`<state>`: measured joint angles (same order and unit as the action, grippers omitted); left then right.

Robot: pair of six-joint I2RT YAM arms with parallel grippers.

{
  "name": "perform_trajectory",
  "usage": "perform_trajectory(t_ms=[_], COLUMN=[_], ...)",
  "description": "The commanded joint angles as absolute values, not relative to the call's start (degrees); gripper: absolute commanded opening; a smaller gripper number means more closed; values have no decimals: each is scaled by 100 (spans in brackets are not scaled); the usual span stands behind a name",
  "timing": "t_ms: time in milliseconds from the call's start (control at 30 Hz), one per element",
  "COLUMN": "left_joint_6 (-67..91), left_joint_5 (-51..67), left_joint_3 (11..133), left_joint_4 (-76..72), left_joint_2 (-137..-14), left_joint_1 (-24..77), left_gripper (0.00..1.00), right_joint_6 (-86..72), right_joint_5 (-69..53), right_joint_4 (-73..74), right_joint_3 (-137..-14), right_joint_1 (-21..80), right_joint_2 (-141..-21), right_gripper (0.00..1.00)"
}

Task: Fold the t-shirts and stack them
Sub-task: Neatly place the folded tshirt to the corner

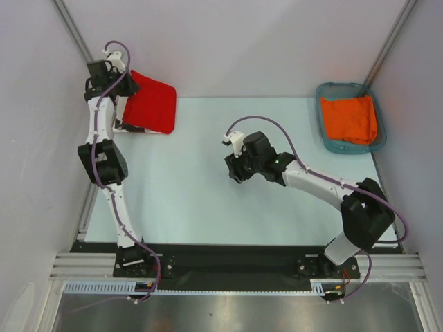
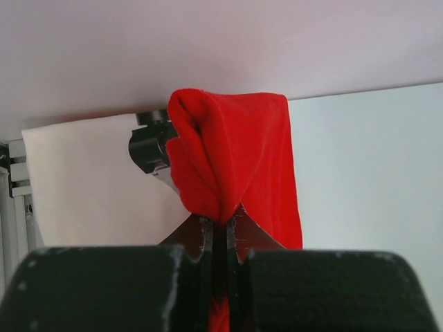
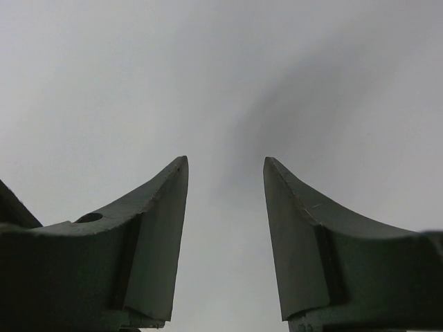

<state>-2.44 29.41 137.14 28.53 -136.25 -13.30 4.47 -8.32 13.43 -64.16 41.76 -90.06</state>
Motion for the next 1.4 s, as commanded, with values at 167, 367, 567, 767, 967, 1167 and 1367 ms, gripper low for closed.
perform_trajectory(t_ms=[167,367,567,767,967,1167,1367], left_joint_6=[-35,246,202,246,124,-772,-1318], left_joint_5=[3147,3016,2971,2795,2111,489,-605], left_joint_3=[14098,14291,14256,14247,14230,14151,13537], left_joint_4=[1600,1327,1231,1099,941,879,1229], left_joint_2=[-13869,-14168,-14291,-14440,-14528,-14134,-12896], left_joint_1=[-1503,-1626,-1705,-1793,-1837,-1469,-688], left_gripper=[0,0,0,0,27,100,100], right_joint_6=[422,440,413,308,220,-87,-947], right_joint_5=[-932,-993,-1099,-1169,-1204,-1204,-1003], right_joint_4=[1345,1380,1406,1380,1380,1327,1117], right_joint_3=[-7136,-7339,-7550,-7638,-7629,-7331,-6488], right_joint_1=[4201,4166,4140,4087,4078,4078,3947], right_joint_2=[-9624,-9940,-10212,-10380,-10441,-10020,-8863], right_gripper=[52,52,52,51,52,52,52])
